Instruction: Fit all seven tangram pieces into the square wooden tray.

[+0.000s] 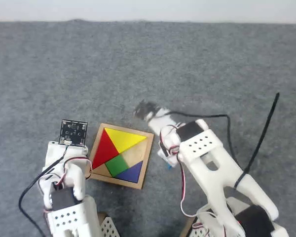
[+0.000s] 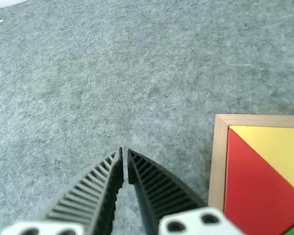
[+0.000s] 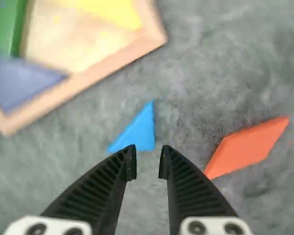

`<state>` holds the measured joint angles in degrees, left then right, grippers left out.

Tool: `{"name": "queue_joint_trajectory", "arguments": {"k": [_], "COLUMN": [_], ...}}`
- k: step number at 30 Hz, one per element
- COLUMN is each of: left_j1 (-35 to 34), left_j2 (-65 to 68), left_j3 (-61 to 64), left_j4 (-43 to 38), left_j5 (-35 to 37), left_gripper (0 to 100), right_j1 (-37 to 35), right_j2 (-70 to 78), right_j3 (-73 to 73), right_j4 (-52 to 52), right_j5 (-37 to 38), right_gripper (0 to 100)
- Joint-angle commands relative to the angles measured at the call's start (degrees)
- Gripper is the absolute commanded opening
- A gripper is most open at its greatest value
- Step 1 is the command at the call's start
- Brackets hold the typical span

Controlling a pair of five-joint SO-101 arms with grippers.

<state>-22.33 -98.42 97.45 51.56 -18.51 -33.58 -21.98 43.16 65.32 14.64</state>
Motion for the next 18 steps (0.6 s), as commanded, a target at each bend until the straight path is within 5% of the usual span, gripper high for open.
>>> {"name": "queue_joint_trajectory", "arguments": {"k": [1,6,18], "left_j1": [0.18,0.18,0.18], "left_j2": [-0.97,-0.97,-0.97], "left_j3": [-0.66,-0.66,-0.66], "left_j4": [0.09,0.09,0.09], "left_j5": [-0.7,-0.7,-0.7], "left_gripper": [2,2,2], "right_j1": [0.04,-2.15,-2.68], "right_j2": [-1.45,-1.45,-1.45], "right_j3": [-1.93,6.59,12.4], "right_j4": [-3.56,-11.03,-17.98], "right_j5": [-12.4,-14.59,-10.46], "right_gripper": [14.2,24.5,15.1]}}
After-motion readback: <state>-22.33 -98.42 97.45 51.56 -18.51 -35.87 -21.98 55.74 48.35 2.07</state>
